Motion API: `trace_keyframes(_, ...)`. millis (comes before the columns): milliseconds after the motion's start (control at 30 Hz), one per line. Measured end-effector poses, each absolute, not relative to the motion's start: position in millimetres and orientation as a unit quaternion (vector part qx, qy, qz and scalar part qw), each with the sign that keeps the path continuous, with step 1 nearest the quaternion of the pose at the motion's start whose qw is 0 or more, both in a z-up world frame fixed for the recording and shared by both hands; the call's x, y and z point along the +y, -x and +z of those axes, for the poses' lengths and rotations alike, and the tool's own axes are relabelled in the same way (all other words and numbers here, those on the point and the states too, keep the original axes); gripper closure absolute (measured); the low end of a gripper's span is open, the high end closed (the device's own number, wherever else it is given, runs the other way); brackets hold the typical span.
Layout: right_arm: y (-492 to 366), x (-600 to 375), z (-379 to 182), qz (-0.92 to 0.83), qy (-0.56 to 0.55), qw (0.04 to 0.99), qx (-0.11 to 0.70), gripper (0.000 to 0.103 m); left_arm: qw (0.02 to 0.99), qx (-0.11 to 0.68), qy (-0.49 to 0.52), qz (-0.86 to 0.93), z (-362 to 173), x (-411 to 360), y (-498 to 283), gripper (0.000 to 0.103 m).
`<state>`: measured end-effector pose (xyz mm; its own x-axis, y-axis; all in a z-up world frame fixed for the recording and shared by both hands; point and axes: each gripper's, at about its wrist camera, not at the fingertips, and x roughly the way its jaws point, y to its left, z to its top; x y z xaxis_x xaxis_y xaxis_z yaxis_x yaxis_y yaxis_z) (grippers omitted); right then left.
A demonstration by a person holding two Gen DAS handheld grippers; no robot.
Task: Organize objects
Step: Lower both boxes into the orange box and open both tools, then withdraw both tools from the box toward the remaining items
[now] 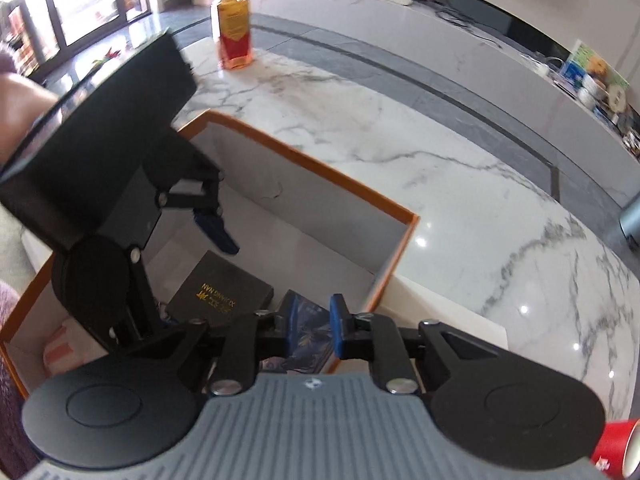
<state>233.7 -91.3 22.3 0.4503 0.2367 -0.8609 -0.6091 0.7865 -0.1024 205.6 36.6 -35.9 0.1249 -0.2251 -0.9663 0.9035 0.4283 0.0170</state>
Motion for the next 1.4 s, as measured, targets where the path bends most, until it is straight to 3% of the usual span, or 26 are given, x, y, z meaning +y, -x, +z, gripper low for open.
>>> trace_keyframes(100,-238.6,-78.6,10.2,0.272,0.247,0.806,0.464,0.088,0.69,0.549,-0.289,-0.374,-15.8,28.4,-257.0,0.024)
trace_keyframes(267,-257.7,-62.1,-16.4,0.282,0.297,0.774,0.484,0.088,0.699,0.592,-0.239,-0.321,-19.3,27.0,-267.0,0.026)
trace_keyframes(433,-268.2,-47.9,-37.9,0.288,0.358,0.751,0.475,0.089,0.691,0.625,-0.219,-0.291,-32.1,27.5,-272.2,0.036)
trace_keyframes(767,-274.5,-40.6,-65.4,0.308,0.456,0.701,0.453,0.09,0.69,0.622,-0.165,-0.332,-33.9,39.9,-285.8,0.046)
trace_keyframes(1000,-281.8,-46.2,-72.2,0.324,0.475,0.672,0.467,0.09,0.695,0.614,-0.151,-0.342,-30.8,42.9,-292.6,0.047)
trace_keyframes(1167,-277.7,-53.1,-73.5,0.356,0.481,0.642,0.478,0.098,0.695,0.616,-0.145,-0.34,-29.0,43.6,-297.5,0.047)
trace_keyframes(1400,-274.9,-62.1,-68.8,0.352,0.479,0.648,0.476,0.1,0.697,0.618,-0.145,-0.334,-23.5,43.3,-304.6,0.049)
